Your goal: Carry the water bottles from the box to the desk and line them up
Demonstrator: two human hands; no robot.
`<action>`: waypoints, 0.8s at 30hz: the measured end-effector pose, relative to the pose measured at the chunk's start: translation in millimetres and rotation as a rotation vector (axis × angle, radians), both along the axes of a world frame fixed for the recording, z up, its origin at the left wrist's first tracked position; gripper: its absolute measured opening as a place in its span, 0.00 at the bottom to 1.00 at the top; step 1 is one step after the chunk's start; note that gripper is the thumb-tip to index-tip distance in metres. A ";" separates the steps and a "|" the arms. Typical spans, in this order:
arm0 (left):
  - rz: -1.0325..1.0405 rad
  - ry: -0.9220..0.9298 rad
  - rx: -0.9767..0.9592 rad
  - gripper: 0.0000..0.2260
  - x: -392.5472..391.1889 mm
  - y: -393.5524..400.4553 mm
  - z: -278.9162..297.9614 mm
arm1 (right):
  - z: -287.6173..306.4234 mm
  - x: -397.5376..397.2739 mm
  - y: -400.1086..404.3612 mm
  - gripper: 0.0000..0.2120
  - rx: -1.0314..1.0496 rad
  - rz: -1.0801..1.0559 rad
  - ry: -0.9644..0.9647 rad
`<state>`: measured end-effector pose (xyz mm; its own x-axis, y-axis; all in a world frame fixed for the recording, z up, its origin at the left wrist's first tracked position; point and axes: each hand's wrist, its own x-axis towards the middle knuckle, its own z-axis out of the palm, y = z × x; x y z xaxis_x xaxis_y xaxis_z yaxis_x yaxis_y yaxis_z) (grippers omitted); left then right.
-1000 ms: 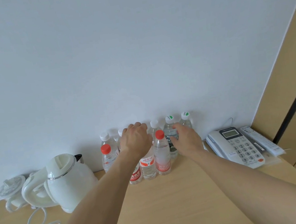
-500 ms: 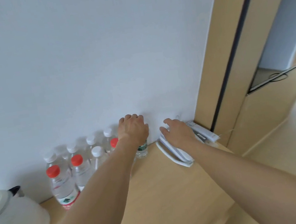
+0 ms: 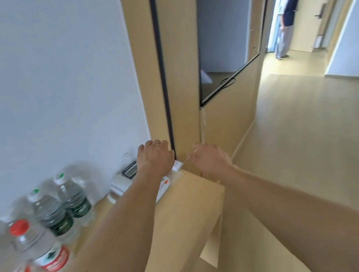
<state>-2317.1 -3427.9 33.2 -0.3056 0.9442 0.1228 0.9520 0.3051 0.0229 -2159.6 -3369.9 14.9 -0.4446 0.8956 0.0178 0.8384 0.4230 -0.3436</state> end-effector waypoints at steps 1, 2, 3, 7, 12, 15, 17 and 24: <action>-0.035 0.000 -0.007 0.18 21.6 13.3 0.0 | -1.6 21.3 10.4 0.20 -0.007 -0.025 0.004; -0.070 0.008 -0.017 0.17 43.4 26.5 -0.3 | -3.3 43.0 20.6 0.20 -0.018 -0.052 0.009; -0.105 0.017 -0.030 0.17 65.1 39.7 -1.5 | -4.8 64.6 30.8 0.21 -0.032 -0.085 0.014; -0.231 -0.021 -0.105 0.21 150.7 92.1 -12.5 | -11.5 153.4 63.7 0.25 -0.049 -0.241 0.023; -0.364 -0.086 -0.158 0.23 245.4 148.9 -31.6 | -18.7 261.4 88.9 0.26 -0.052 -0.403 -0.036; -0.441 -0.092 -0.169 0.23 300.4 172.3 -38.7 | -19.7 318.6 96.7 0.27 -0.068 -0.475 -0.088; -0.488 -0.082 -0.173 0.22 334.5 183.7 -42.6 | -21.7 351.3 100.3 0.27 -0.082 -0.523 -0.101; -0.607 -0.052 -0.228 0.21 430.1 218.1 -54.3 | -34.6 437.3 111.7 0.28 -0.164 -0.666 -0.098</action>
<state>-1887.0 -3209.8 -21.0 0.2900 0.9516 -0.1014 0.9562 -0.2838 0.0718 -1722.3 -3258.2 -19.7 0.2081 0.9661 -0.1530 0.9321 -0.2433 -0.2682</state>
